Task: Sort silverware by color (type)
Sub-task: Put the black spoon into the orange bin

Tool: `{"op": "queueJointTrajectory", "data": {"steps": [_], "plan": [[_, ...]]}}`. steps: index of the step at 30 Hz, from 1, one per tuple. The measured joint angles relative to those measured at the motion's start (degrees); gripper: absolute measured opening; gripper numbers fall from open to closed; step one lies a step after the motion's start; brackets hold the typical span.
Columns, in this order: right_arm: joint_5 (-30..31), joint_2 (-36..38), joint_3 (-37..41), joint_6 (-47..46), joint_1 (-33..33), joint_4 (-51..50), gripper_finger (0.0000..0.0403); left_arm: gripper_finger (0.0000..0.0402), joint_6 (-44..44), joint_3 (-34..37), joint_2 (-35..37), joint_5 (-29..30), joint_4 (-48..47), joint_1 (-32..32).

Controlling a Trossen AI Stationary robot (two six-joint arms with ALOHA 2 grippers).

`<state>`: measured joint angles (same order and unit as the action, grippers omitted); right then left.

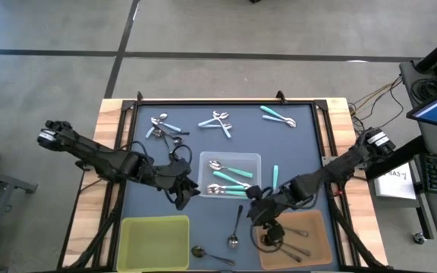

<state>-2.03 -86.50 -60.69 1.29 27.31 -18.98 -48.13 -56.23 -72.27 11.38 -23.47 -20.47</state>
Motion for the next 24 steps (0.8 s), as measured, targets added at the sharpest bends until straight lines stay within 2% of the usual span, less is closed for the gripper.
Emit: {"op": "queueJointTrajectory", "data": {"steps": [6, 13, 24], "plan": [[0.54, -4.96, -0.03, 11.15, 0.02, 0.56, 0.0131, 0.0123, -3.0, 0.0, 0.07, 0.02, -3.17, -2.21], [0.56, -12.89, -7.4, 12.91, -0.64, -1.5, 0.0123, 0.0123, -6.54, 0.0, 0.11, 0.28, -3.29, -6.35], [0.2, -27.03, -24.05, 12.93, -3.25, -21.68, 0.0123, 0.0123, -7.94, 0.0, 0.13, 1.74, -3.62, -9.49]]}}
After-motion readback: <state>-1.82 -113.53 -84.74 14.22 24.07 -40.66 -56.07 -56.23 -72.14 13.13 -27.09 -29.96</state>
